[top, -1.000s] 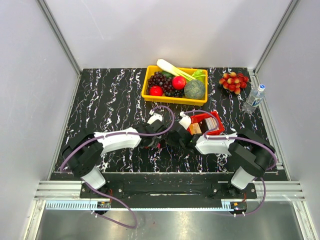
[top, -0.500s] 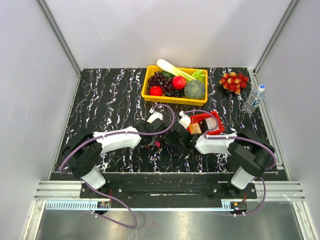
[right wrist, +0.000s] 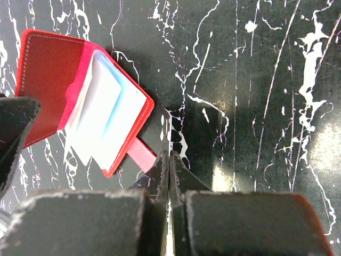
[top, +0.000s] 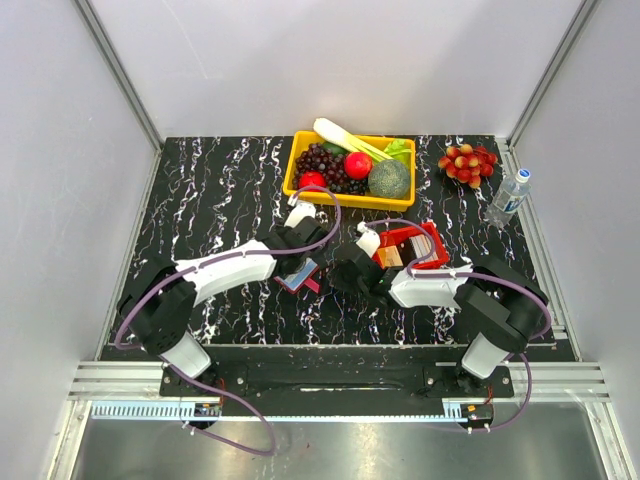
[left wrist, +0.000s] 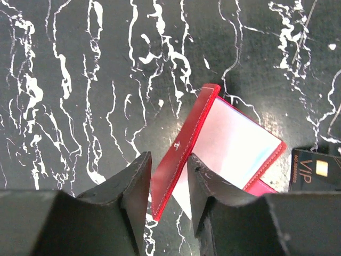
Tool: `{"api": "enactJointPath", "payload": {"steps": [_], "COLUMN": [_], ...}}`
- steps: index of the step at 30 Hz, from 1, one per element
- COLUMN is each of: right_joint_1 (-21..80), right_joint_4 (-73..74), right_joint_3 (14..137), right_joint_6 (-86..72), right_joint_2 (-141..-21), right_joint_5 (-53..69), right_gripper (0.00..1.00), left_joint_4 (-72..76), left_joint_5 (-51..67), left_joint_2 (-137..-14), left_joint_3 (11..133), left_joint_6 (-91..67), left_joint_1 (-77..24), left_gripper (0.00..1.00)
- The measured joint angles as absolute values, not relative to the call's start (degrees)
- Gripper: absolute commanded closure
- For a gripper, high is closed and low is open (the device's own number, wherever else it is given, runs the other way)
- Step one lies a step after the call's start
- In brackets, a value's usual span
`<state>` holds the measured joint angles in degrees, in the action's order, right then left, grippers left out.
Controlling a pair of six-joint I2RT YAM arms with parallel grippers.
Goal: Put the credit cards into the card holder
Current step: Open the card holder at the center of the board.
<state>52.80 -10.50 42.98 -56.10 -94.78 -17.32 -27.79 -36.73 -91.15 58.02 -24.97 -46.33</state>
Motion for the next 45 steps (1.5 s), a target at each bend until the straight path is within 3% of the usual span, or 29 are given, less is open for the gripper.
{"api": "enactJointPath", "payload": {"steps": [6,10,13,25,32,45], "right_joint_1": [52.8,52.8,52.8,52.6,52.3,51.7], "right_joint_4": [-10.4,-10.3,-10.2,-12.7,-13.4,-6.8], "right_joint_3": [43.2,43.4,43.6,43.4,42.7,43.0], "right_joint_6": [-55.7,-55.1,-54.4,-50.5,-50.2,-49.7], "right_joint_2": [-94.8,-94.8,-94.8,-93.5,-87.8,-84.4], "right_joint_5": [-17.3,-17.3,-17.2,-15.4,-16.1,-17.4], "right_gripper": [1.00,1.00,1.00,1.00,1.00,1.00], "left_joint_4": [-28.1,-28.2,-28.2,-25.6,-24.1,-24.5], "left_joint_5": [-37.2,-36.6,-35.3,-24.5,-19.3,-16.3], "left_joint_2": [-92.2,-94.1,-95.5,-95.7,-88.8,-82.0], "left_joint_3": [59.5,59.9,59.9,55.5,48.4,47.2], "left_joint_6": [-24.3,-23.9,-23.6,-26.7,-32.6,-34.6], "left_joint_1": [-43.4,-40.1,-38.0,-36.0,-36.3,-38.7], "left_gripper": [0.73,0.91,1.00,1.00,1.00,1.00]}}
